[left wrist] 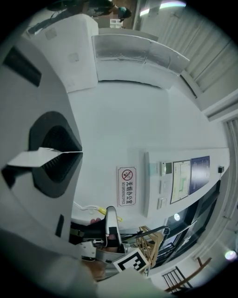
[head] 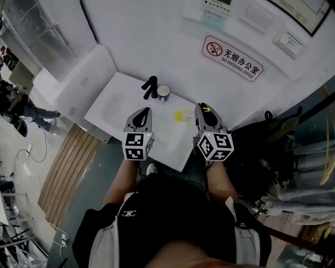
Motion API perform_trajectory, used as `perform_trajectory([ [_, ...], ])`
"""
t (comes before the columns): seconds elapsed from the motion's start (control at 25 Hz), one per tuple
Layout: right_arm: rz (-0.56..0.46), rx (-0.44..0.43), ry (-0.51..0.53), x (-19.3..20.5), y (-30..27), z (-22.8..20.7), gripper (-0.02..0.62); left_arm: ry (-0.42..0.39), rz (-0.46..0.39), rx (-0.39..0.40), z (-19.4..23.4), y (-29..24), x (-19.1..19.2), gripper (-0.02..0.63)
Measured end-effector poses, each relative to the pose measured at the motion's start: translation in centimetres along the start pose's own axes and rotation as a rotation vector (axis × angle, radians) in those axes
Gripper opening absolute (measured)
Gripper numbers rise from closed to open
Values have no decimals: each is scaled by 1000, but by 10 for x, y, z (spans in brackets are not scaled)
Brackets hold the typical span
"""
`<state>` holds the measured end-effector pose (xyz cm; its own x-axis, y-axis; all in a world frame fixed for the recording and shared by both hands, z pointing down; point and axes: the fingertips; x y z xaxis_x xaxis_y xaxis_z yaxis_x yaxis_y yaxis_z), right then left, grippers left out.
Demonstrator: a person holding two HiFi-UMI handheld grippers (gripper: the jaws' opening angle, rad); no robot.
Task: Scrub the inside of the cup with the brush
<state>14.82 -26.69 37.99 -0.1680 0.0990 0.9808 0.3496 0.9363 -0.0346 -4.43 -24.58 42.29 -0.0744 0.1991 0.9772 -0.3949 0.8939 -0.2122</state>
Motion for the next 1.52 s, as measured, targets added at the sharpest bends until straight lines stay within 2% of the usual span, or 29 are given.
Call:
perform_trajectory([
  [0.24,30,58,2,10,-21,-8,57,34,33,43,23,-35,16,21],
  [0.36,49,88,8,16,-27,-11,57,72,85,112,26,-53,32,140],
  [0.44,60,106,11,20,-31,-14,57,90,119,153,28,-66,44,160],
  [0.76,85,213,26,27,-30,-30,57,118,198,301,25,-108,86,161],
  [0.96,96,256,-41,30,-29,-41,57,132,280,363,24,-134,122,161],
  [1.16,105,314,-59,33,-28,-49,57,105,334,395,25,-156,153,161],
  [1.4,114,340,-73,39,-34,-43,57,124,383,436,24,-175,183,161],
  [1.52,121,348,-73,43,-37,-40,57,144,397,431,26,-185,194,161],
])
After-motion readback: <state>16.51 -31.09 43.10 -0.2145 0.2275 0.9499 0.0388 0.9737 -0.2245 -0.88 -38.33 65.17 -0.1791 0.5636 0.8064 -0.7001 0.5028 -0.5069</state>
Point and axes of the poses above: the fingertips, and each gripper's own axes: y backward along the fingers, z to its left, x out of its underside, and after that the axes turned 8 degrees about x, right-handed
